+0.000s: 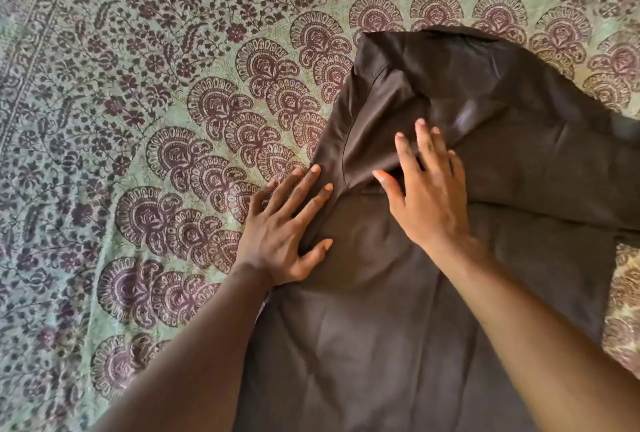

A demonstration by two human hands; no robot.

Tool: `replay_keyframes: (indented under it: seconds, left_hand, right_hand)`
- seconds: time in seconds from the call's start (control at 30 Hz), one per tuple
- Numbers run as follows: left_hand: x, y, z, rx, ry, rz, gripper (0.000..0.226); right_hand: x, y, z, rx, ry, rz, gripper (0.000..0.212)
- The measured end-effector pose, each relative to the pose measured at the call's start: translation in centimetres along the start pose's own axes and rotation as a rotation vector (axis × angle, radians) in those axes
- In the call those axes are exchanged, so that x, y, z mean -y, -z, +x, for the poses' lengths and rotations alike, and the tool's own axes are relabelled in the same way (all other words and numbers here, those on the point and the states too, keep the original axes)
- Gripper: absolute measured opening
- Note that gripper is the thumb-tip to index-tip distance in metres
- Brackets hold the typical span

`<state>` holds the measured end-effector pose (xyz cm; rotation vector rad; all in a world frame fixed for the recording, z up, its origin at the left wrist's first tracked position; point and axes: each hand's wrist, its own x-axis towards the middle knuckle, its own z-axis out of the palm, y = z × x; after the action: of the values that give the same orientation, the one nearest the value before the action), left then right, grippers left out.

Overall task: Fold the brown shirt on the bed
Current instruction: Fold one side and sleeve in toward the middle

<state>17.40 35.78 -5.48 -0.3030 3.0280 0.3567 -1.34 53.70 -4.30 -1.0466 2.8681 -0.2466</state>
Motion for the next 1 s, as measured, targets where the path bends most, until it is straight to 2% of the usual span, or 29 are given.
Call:
replay_keyframes:
  seconds: [0.07, 0.1, 0.23, 0.3, 0.37, 0.43, 0.5, 0.63, 0.83, 0.93, 1.0]
  left_hand:
    - [0.0, 0.0, -0.2, -0.018, 0.003, -0.003, 0.085]
    - [-0.1, 0.0, -0.3, -0.020, 0.003, -0.012, 0.085]
    - [-0.3, 0.5, -1.6, -0.045, 0.025, -0.160, 0.086]
    - [-0.9, 0.6, -3.6, -0.069, 0.067, -0.265, 0.083]
    - [-1.7, 0.5, -6.9, -0.087, 0.118, -0.338, 0.080]
    - [-2.4, 0.4, -11.4, -0.097, 0.181, -0.391, 0.078]
    - [-3.1, 0.3, -16.5, -0.098, 0.275, -0.422, 0.076]
    - [-3.8, -0.2, -26.0, -0.106, 0.418, -0.512, 0.065]
    - [-5.6, -1.4, -34.3, -0.025, 0.445, -0.579, 0.040]
    - [-6.6, -1.7, -35.9, -0.001, 0.387, -0.582, 0.048]
    - [-7.1, -1.6, -36.3, -0.051, 0.241, -0.512, 0.053]
  right_hand:
    - [1.0, -0.3, -1.1, -0.002, 0.125, -0.024, 0.065]
    - [1.2, -0.2, -1.5, -0.014, 0.108, -0.033, 0.064]
    - [2.3, 0.7, -1.1, 0.000, -0.177, -0.060, 0.068]
    - [4.1, 1.4, -1.4, 0.007, -0.207, -0.071, 0.066]
    - [6.5, 2.0, -3.0, -0.005, -0.165, -0.047, 0.053]
    - [9.2, 2.4, -5.9, 0.024, -0.148, 0.059, 0.042]
    - [12.1, 2.1, -9.0, 0.130, -0.208, 0.274, 0.040]
    - [17.5, 0.9, -14.2, 0.342, -0.328, 0.559, 0.056]
    - [21.1, 1.1, -19.1, 0.445, -0.514, 0.733, 0.097]
    - [21.0, 0.3, -21.5, 0.402, -0.600, 0.790, 0.110]
    - [20.3, -0.3, -23.1, 0.398, -0.653, 0.792, 0.115]
